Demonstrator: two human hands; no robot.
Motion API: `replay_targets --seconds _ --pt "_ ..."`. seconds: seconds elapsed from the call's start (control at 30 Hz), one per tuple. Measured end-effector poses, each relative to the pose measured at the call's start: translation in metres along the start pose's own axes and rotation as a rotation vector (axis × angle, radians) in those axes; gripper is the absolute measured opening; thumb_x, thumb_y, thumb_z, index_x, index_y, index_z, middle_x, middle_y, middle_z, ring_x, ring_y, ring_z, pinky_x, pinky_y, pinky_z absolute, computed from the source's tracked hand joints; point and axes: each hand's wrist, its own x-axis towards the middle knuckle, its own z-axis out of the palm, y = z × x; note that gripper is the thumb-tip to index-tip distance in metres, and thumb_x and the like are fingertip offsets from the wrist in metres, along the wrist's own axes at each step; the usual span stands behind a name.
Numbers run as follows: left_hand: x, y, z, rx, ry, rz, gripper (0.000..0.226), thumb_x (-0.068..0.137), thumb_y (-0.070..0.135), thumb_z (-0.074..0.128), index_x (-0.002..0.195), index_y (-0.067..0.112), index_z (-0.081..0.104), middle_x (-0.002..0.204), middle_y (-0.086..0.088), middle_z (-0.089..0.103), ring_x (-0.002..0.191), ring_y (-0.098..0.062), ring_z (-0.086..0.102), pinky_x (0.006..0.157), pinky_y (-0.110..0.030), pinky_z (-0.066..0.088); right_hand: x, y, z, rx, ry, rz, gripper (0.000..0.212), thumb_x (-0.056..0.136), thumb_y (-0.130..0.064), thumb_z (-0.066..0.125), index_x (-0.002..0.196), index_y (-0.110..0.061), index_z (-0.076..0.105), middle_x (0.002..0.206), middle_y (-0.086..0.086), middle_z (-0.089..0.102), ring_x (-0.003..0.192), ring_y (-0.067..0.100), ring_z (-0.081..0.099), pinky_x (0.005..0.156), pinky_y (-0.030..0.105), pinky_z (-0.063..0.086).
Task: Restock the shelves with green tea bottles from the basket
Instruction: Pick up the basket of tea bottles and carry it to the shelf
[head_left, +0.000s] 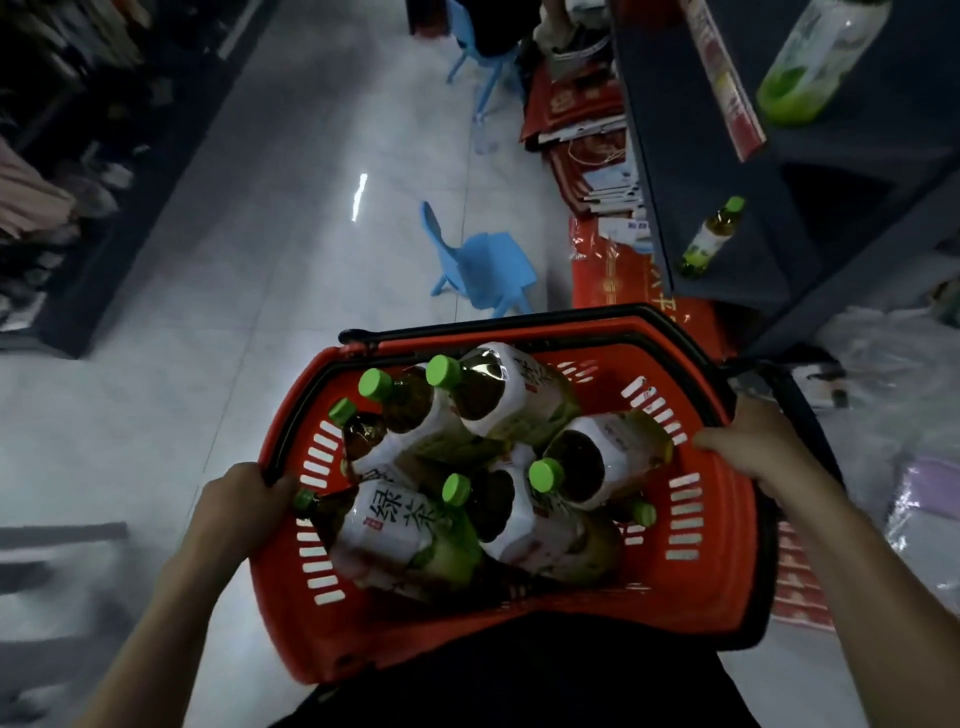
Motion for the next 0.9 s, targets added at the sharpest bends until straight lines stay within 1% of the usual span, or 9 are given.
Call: replay_targets --seconds 0.07,0.23,0.37,0.47,0.57,0.63,0.73,0.83,0.9 --pt "0.053 0.011 -0.037 0.013 0.002 0.009 0.039 0.099 0.029 0.051 0.115 -0.006 0.061 0.091 -0.019 0.065 0.062 -0.021 0.054 0.065 -0.034 0.044 0.021 -0.045 0.013 0.033 0.025 0.004 0.023 0.079 -0.009 0.069 0.088 -0.026 0.058 0.086 0.003 0.064 0.083 0.027 0.063 0.082 0.039 0.055" --pt "0.164 0.036 -0.115 0.003 0.003 -0.005 0.038 0.097 0.032 0.053 0.112 -0.002 0.062 0.093 -0.021 0.070 0.077 -0.034 0.066 0.073 -0.040 0.055 0.083 -0.146 0.032 0.075 0.042 0.049 0.025 0.077 -0.013 0.071 0.101 -0.011 0.064 0.091 0.011 0.069 0.079 0.029 0.066 0.076 0.040 0.057" --pt "0.235 0.052 -0.153 -0.021 -0.016 -0.026 0.038 0.099 0.032 0.051 0.112 -0.002 0.059 0.090 -0.017 0.068 0.074 -0.032 0.065 0.068 -0.038 0.052 0.142 -0.226 0.044 0.071 0.034 0.017 0.040 0.074 -0.021 0.072 0.112 -0.016 0.062 0.098 0.008 0.069 0.085 0.029 0.066 0.081 0.043 0.057" --pt "0.289 0.067 -0.176 -0.036 -0.019 -0.079 0.040 0.098 0.034 0.051 0.115 -0.002 0.059 0.095 -0.021 0.068 0.077 -0.035 0.065 0.072 -0.042 0.052 0.198 -0.287 0.056 0.070 0.015 -0.019 0.038 0.076 -0.015 0.072 0.112 -0.011 0.063 0.101 0.012 0.068 0.085 0.029 0.065 0.074 0.035 0.054" --pt "0.347 0.085 -0.202 -0.055 0.009 -0.145 0.039 0.099 0.033 0.051 0.114 -0.002 0.059 0.090 -0.019 0.066 0.073 -0.033 0.063 0.070 -0.041 0.050 0.266 -0.355 0.072 0.054 -0.011 -0.076 0.056 0.062 -0.027 0.073 0.114 -0.007 0.062 0.106 0.016 0.067 0.087 0.031 0.066 0.077 0.040 0.057" --pt "0.379 0.099 -0.224 -0.065 0.039 -0.169 0.036 0.098 0.031 0.052 0.112 -0.002 0.060 0.087 -0.017 0.065 0.073 -0.032 0.063 0.070 -0.040 0.050 0.308 -0.400 0.081 0.015 -0.038 -0.120 0.049 0.063 -0.024 0.073 0.106 -0.005 0.063 0.098 0.015 0.068 0.083 0.030 0.065 0.072 0.038 0.057" --pt "0.430 0.116 -0.257 -0.081 0.058 -0.258 0.033 0.098 0.031 0.052 0.107 0.000 0.060 0.088 -0.019 0.067 0.075 -0.035 0.065 0.076 -0.044 0.054 0.359 -0.479 0.085 -0.025 -0.061 -0.150 0.033 0.074 -0.015 0.074 0.102 -0.003 0.060 0.093 0.014 0.063 0.083 0.030 0.062 0.063 0.028 0.041" --pt "0.484 0.120 -0.287 -0.052 0.044 -0.335 0.038 0.096 0.036 0.054 0.107 0.001 0.063 0.090 -0.021 0.069 0.080 -0.038 0.067 0.082 -0.048 0.055 0.402 -0.545 0.091 -0.073 -0.092 -0.188 0.026 0.077 -0.013 0.074 0.095 -0.008 0.055 0.102 0.021 0.065 0.087 0.031 0.061 0.064 0.026 0.036" --pt "0.525 0.132 -0.306 -0.044 0.038 -0.367 0.038 0.095 0.037 0.054 0.104 0.002 0.064 0.086 -0.019 0.070 0.078 -0.036 0.067 0.080 -0.044 0.055 0.436 -0.586 0.097 -0.059 -0.089 -0.200 0.025 0.078 -0.014 0.073 0.095 -0.009 0.055 0.104 0.020 0.066 0.081 0.027 0.058 0.065 0.025 0.036"
